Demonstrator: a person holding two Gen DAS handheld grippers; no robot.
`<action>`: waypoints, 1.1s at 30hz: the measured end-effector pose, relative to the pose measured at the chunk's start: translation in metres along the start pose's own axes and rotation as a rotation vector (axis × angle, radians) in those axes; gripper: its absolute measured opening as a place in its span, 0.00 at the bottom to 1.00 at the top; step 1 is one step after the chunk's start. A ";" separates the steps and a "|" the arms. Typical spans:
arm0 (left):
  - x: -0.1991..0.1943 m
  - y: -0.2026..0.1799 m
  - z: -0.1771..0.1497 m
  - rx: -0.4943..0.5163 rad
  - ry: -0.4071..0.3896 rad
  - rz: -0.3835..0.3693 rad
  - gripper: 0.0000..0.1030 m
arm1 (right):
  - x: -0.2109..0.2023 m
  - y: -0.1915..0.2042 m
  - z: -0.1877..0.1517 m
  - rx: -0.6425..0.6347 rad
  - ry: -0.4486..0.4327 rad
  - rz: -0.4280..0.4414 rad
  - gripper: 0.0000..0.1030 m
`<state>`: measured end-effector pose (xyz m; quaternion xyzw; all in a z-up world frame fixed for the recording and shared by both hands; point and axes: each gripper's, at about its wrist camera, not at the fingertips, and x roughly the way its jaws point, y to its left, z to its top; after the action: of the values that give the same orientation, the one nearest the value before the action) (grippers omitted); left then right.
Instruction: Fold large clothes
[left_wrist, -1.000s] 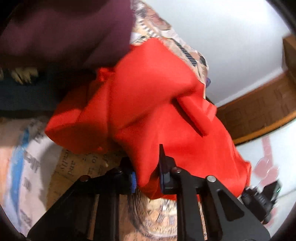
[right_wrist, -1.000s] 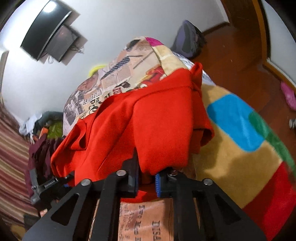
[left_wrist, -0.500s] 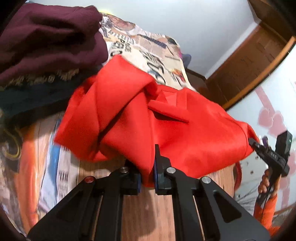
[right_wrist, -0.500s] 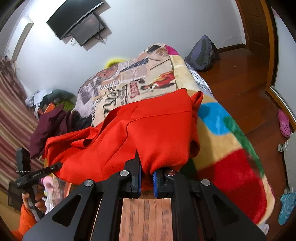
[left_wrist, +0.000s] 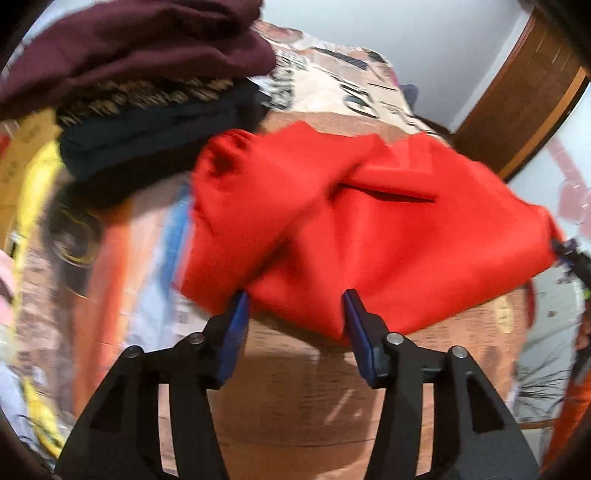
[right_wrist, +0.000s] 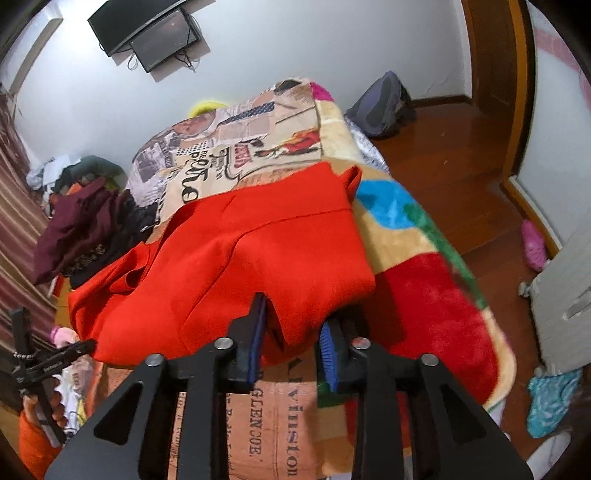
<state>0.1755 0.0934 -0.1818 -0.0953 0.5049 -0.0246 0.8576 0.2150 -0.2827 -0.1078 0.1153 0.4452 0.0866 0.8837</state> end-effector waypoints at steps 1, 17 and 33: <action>-0.003 0.003 0.002 0.017 -0.014 0.041 0.54 | -0.004 0.000 0.000 -0.009 -0.011 -0.019 0.32; 0.066 -0.036 0.066 0.363 0.046 0.141 0.83 | 0.023 0.064 0.024 -0.256 -0.052 -0.036 0.60; 0.053 0.065 0.117 -0.035 -0.064 0.259 0.83 | 0.069 0.049 0.005 -0.238 0.116 0.000 0.68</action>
<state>0.3004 0.1665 -0.1847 -0.0451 0.4857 0.0984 0.8674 0.2574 -0.2184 -0.1440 0.0046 0.4819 0.1454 0.8641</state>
